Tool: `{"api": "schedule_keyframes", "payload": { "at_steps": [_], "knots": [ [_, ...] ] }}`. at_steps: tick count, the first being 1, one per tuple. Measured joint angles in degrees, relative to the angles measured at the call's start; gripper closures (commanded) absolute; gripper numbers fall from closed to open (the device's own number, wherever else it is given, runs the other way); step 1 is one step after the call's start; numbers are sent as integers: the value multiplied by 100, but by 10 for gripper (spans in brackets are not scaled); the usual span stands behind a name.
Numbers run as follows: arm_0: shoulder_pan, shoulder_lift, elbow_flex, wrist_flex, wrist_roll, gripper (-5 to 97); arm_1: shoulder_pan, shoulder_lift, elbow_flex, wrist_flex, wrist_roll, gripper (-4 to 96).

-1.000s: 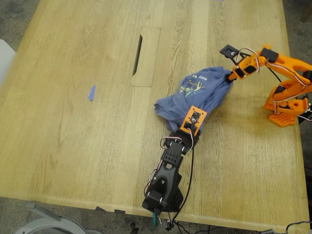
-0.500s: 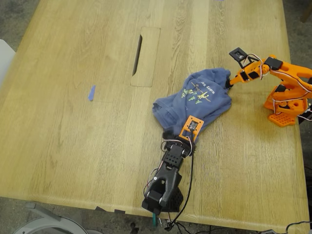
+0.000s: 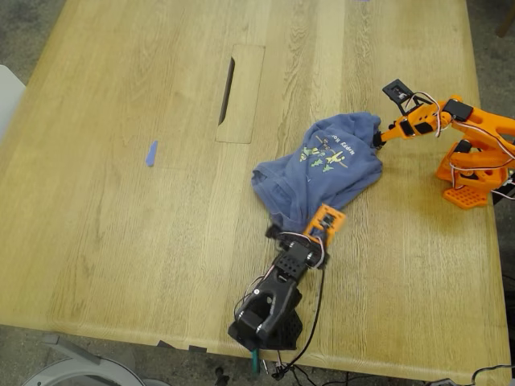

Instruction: Fold a T-shirt

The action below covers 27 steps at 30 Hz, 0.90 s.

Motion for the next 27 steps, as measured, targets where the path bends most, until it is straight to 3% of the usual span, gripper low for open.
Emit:
{"api": "schedule_keyframes", "payload": {
  "at_steps": [3,8,13,16,22,27],
  "knots": [
    [88,0,0,97,-149,138,-70,0,18,-35,0,583],
    [-492,-18,-220,97,53,138,-158,-123,-378,88,-9,631],
    [-1204,-598,-976,-492,431,216,-694,-1090,-1661,88,-44,873],
    [-1468,-1301,-1512,-1230,677,362,-1248,-1731,-2355,53,-62,911],
    [-2162,-2575,-1978,-3076,826,821,-2030,-2874,-3041,-483,-62,911],
    [-2575,-3639,-1978,-4509,650,876,-2399,-3612,-3120,-1116,-62,911]
  ]
}}
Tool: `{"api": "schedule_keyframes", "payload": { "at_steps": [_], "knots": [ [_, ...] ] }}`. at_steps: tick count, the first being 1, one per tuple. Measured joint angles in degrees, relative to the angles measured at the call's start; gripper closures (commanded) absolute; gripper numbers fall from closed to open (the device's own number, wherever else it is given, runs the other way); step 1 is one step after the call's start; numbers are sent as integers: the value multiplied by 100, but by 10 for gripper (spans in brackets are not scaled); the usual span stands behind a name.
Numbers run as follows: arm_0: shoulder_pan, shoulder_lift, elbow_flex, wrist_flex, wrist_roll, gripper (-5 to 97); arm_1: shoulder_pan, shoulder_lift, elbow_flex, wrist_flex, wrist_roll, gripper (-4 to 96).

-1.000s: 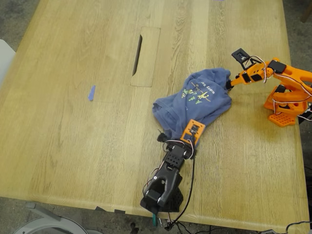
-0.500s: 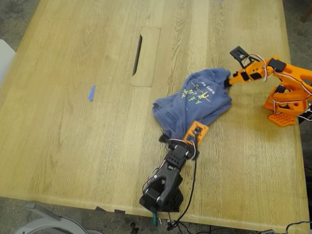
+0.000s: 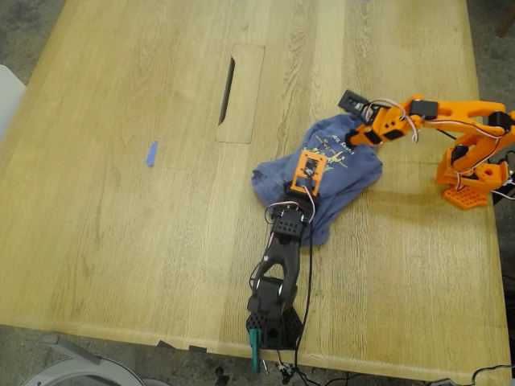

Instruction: Fold a T-shirt

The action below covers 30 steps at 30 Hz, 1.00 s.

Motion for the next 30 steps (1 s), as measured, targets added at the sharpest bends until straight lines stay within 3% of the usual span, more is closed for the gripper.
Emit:
{"api": "schedule_keyframes", "payload": {
  "at_steps": [6,13,24,30],
  "knots": [
    [-378,-1081,0,-1380,-105,874,-255,-527,800,-1477,114,911],
    [-861,-1424,70,-2171,-264,831,88,-404,2294,-2733,185,912],
    [-1230,-1433,299,-2355,-510,822,1178,1837,4096,-2083,193,912],
    [-1160,-1406,457,-2408,-510,816,1591,2786,4315,-1301,176,912]
  ]
}}
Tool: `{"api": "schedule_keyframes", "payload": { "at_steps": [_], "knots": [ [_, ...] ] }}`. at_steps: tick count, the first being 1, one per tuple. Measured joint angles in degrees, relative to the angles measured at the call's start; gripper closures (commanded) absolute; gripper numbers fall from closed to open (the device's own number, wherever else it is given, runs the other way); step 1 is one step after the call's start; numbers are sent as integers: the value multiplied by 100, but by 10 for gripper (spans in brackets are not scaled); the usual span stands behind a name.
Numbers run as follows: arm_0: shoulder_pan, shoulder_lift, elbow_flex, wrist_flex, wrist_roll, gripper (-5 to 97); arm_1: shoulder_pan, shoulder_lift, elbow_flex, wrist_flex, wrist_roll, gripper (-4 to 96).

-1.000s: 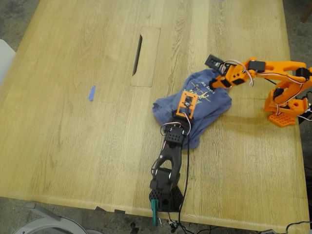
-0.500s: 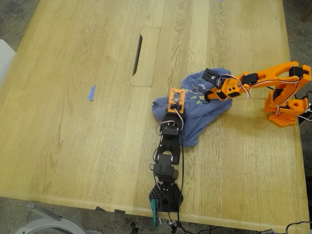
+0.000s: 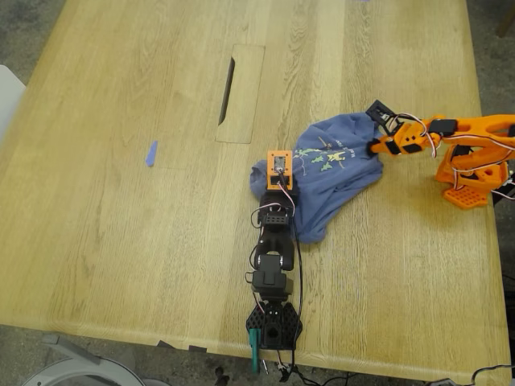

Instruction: Fold a T-shirt

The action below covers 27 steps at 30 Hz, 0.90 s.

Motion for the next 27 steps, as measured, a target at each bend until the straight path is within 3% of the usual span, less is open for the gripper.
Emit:
{"api": "schedule_keyframes", "payload": {
  "at_steps": [6,10,16,21,27],
  "knots": [
    [835,817,9,598,26,694,185,-88,-967,729,-44,912],
    [1521,1556,0,1283,79,752,-53,-686,-1986,1028,-53,912],
    [2030,2039,-211,2347,185,917,-721,-2241,-3788,1028,-53,912],
    [1995,2048,-97,2268,193,918,-1274,-3665,-4693,466,-79,912],
    [1468,2048,1011,1441,167,918,-1477,-4632,-4500,-817,-79,912]
  ]
}}
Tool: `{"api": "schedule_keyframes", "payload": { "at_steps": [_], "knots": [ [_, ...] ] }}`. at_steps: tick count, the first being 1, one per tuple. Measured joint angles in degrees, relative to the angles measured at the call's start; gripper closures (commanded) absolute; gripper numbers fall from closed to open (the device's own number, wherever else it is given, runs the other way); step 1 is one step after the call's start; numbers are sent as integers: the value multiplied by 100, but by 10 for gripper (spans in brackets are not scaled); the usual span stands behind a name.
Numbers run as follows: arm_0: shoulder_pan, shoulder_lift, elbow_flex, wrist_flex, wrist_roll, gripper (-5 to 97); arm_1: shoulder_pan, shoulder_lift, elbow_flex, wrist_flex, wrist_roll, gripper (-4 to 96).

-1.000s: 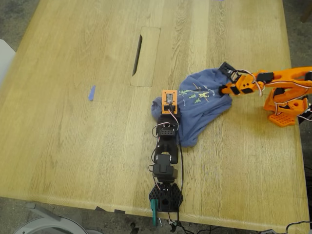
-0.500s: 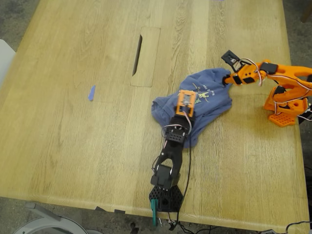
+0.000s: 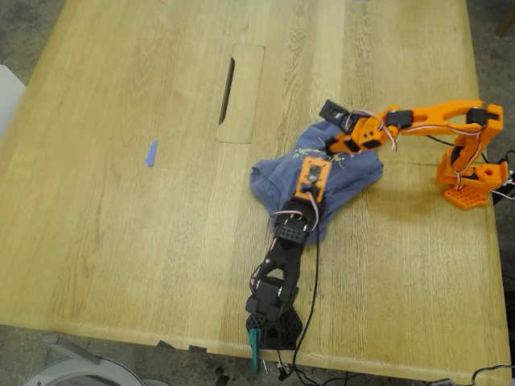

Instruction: Fold a T-shirt

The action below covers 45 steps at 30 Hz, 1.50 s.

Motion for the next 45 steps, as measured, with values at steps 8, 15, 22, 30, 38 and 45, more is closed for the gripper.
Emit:
{"api": "schedule_keyframes", "payload": {
  "at_steps": [8,15,22,30,38,45],
  "knots": [
    [325,475,993,-466,18,918,519,-352,413,-914,0,912],
    [1292,721,993,-53,0,918,1063,-325,826,-1248,0,912],
    [1907,1503,1512,633,-114,918,1582,53,1468,-1529,0,912],
    [1934,4201,2566,2593,-167,918,2065,325,1705,-1617,0,912],
    [1916,6645,2628,4922,-149,918,2364,527,1608,-1406,0,912],
    [1881,7436,2628,6398,-149,918,3393,1143,1600,-1090,-123,912]
  ]
}}
